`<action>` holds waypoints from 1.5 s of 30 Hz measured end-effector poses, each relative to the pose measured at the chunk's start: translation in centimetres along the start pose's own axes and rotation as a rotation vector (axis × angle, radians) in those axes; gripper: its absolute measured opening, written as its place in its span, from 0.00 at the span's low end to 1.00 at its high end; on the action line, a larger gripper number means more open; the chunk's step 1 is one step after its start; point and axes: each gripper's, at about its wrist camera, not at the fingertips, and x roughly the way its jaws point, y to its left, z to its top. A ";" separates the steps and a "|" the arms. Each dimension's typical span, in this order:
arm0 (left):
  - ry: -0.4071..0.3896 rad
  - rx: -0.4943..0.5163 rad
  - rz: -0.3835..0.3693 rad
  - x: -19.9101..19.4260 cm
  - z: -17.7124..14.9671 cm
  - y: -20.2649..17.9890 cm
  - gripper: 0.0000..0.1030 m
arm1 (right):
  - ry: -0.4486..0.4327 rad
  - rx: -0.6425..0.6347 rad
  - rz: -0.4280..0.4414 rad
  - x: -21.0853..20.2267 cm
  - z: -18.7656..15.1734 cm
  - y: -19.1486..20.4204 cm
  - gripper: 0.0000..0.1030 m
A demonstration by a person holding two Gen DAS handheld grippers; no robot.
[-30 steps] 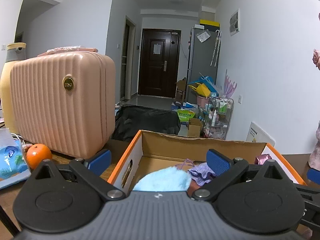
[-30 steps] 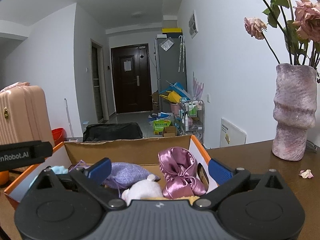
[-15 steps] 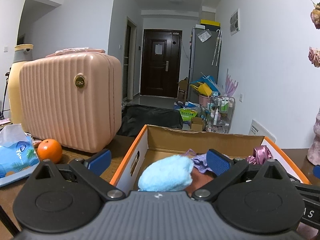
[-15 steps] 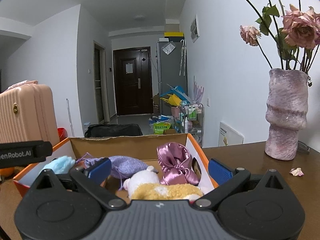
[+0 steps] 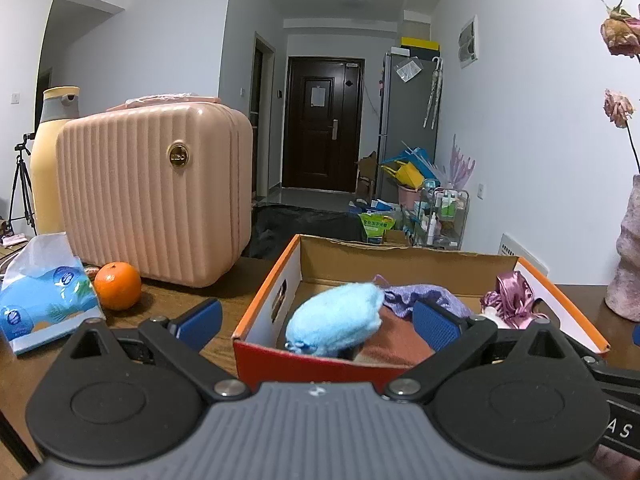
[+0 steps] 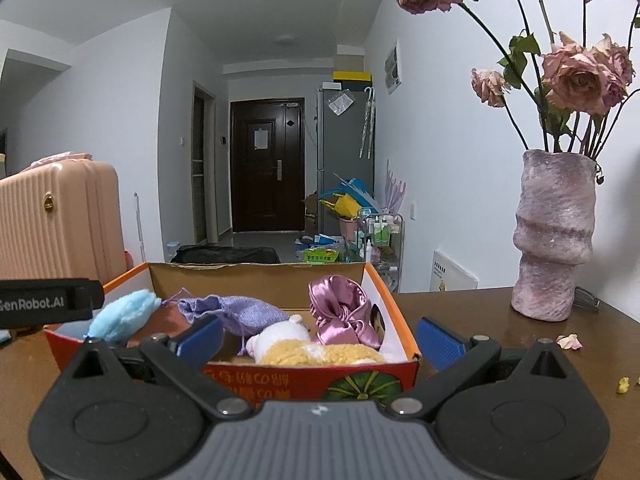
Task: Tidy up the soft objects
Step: 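Move the right tool back toward the lilac towel roll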
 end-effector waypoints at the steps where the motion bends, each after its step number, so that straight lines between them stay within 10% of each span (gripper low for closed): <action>1: 0.000 0.000 0.000 -0.3 -0.2 0.1 1.00 | -0.001 -0.002 0.000 -0.3 -0.1 0.0 1.00; 45: 0.066 0.095 -0.111 -11.8 -5.5 2.4 1.00 | 0.074 -0.110 0.033 -13.3 -4.8 -3.0 1.00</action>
